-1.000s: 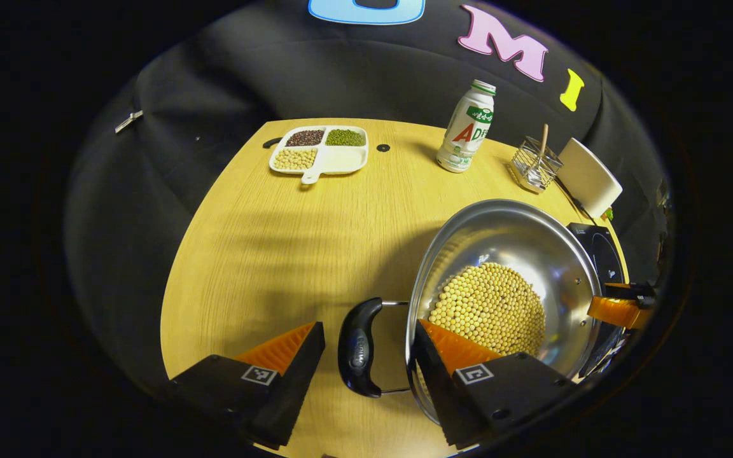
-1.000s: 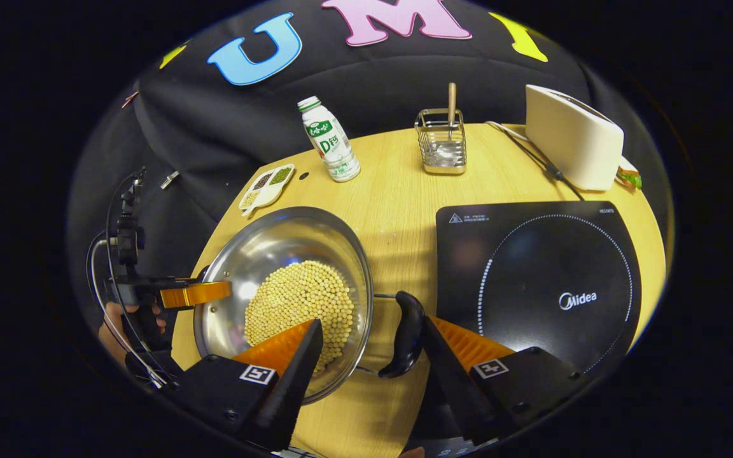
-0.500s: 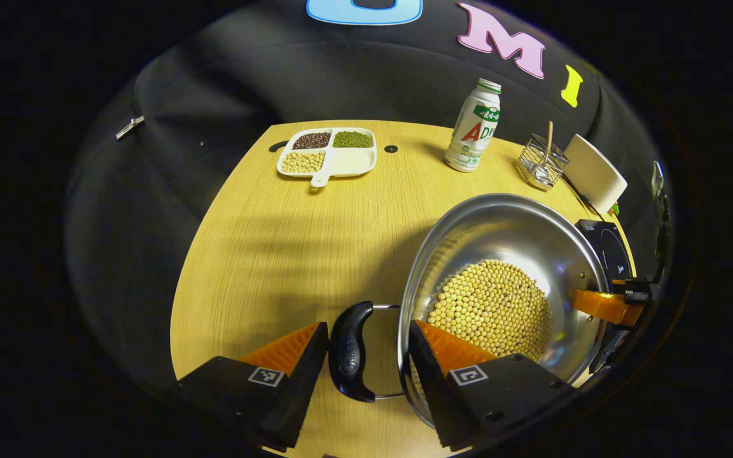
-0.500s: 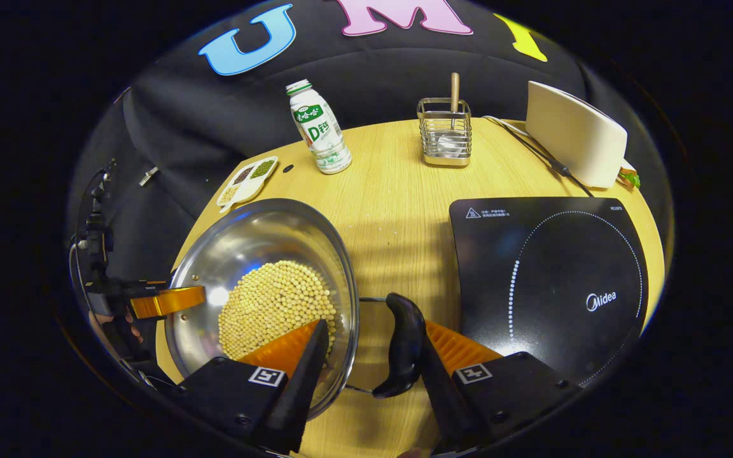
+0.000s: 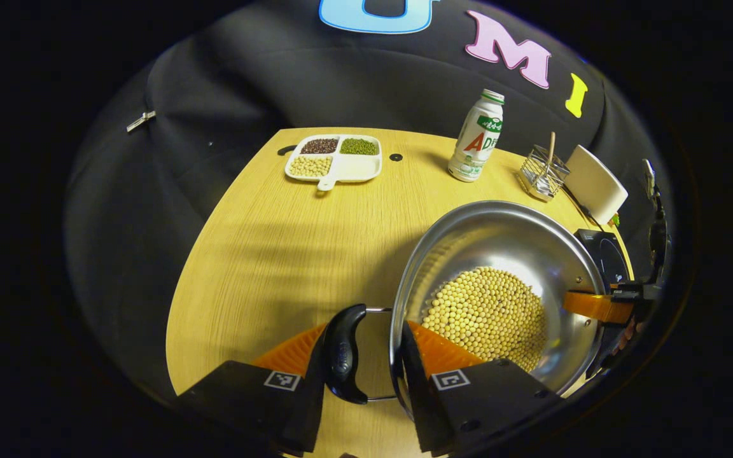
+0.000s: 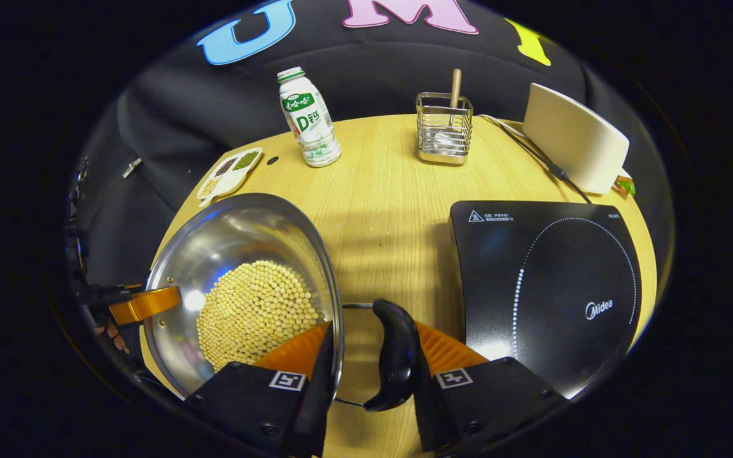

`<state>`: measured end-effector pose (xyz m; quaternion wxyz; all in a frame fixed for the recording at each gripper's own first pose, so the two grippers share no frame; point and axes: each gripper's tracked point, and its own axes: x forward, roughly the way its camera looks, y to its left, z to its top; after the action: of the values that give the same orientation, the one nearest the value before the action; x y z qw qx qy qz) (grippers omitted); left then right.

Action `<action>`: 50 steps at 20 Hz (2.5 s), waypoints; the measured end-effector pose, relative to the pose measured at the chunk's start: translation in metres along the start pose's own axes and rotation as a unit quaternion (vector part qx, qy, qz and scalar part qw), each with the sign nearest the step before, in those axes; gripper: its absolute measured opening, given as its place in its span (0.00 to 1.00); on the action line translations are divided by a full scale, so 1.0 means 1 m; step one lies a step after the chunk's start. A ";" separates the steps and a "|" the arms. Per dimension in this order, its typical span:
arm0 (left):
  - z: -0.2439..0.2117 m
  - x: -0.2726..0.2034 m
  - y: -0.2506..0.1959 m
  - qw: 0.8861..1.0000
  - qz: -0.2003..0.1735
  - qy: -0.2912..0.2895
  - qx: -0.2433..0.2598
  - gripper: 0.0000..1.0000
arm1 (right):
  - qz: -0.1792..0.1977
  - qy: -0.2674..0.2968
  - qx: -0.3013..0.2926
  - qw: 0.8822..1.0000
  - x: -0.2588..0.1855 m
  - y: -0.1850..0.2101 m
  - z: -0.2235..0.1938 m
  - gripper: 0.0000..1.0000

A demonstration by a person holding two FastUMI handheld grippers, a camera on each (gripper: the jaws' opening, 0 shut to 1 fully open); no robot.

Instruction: First push the handle of the pot to place it horizontally, then grasp the pot with both hands and set it on the induction cooktop.

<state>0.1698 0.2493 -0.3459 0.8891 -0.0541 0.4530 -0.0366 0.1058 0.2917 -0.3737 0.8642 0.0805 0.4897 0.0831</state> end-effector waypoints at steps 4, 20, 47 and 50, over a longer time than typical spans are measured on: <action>0.001 -0.028 -0.008 1.000 0.007 -0.004 -0.002 0.59 | 0.017 0.001 0.002 1.000 -0.022 -0.002 0.009 0.59; 0.022 -0.076 -0.183 1.000 -0.016 -0.002 0.014 0.60 | -0.003 0.001 0.007 1.000 -0.120 -0.159 0.047 0.58; 0.027 -0.009 -0.345 0.999 -0.037 -0.008 0.033 0.59 | -0.025 0.005 0.036 0.999 -0.102 -0.334 0.055 0.58; 0.028 -0.007 -0.344 0.999 -0.038 -0.012 0.035 0.59 | -0.026 0.005 0.042 0.999 -0.101 -0.334 0.055 0.59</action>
<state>0.1833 -0.0895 -0.2796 0.8940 -0.0403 0.4381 -0.0853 0.1237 -0.0587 -0.3352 0.8595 0.1036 0.4989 0.0403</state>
